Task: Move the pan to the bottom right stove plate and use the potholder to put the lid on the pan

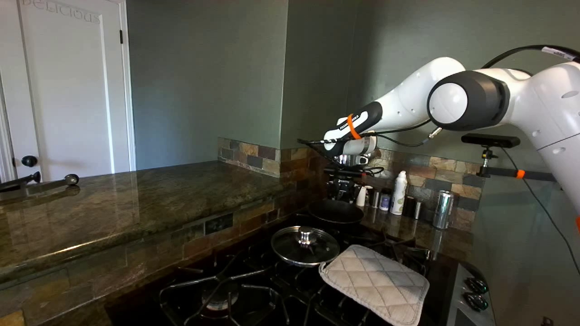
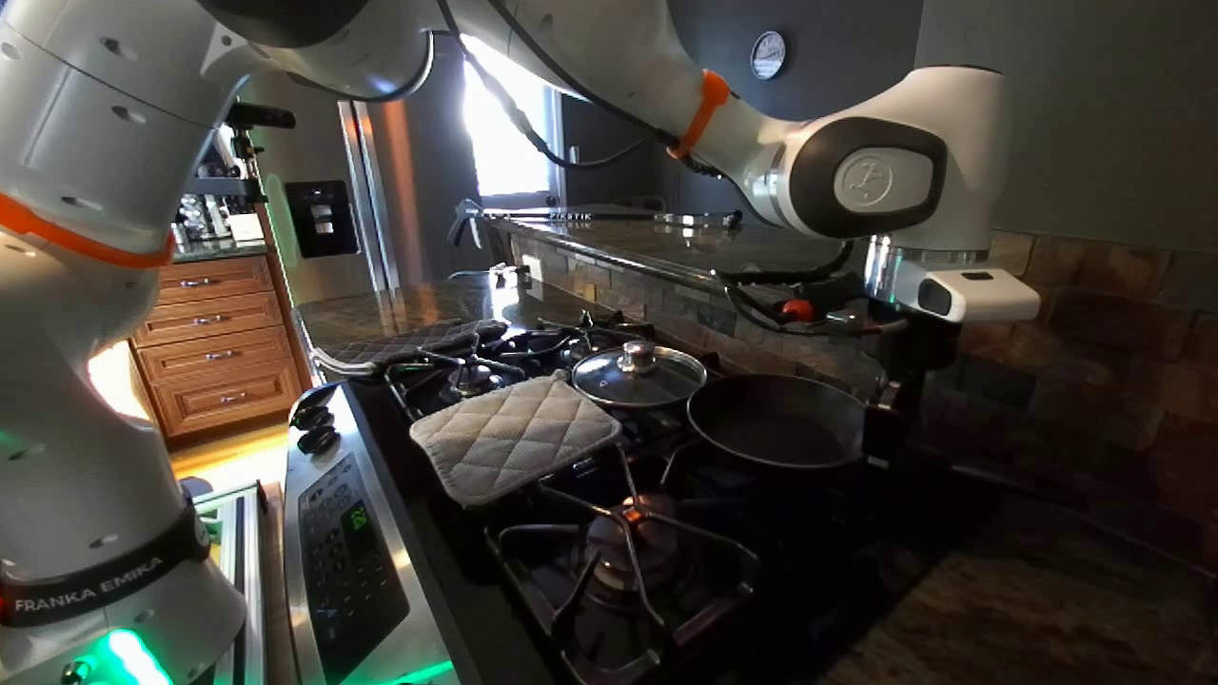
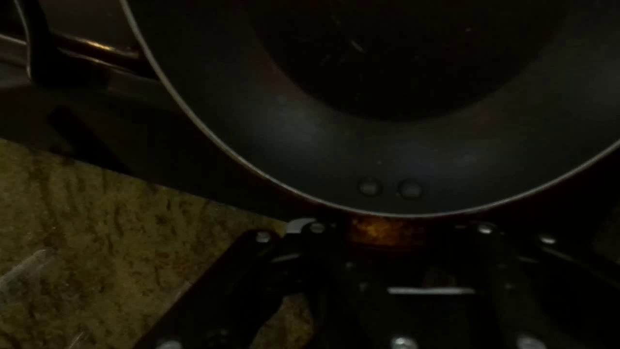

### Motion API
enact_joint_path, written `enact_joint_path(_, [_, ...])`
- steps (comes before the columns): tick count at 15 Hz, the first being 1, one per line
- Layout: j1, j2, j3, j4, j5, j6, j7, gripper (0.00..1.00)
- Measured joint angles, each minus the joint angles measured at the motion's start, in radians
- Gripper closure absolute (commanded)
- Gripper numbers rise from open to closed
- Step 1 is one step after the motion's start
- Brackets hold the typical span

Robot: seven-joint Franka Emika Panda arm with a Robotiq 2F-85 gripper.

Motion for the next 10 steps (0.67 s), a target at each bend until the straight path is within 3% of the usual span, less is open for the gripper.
enact_joint_path(5, [-0.012, -0.020, 0.000, -0.029, 0.000, -0.003, -0.089, 0.77])
enact_joint_path(10, [-0.010, -0.086, 0.000, -0.129, 0.000, 0.007, -0.166, 0.77])
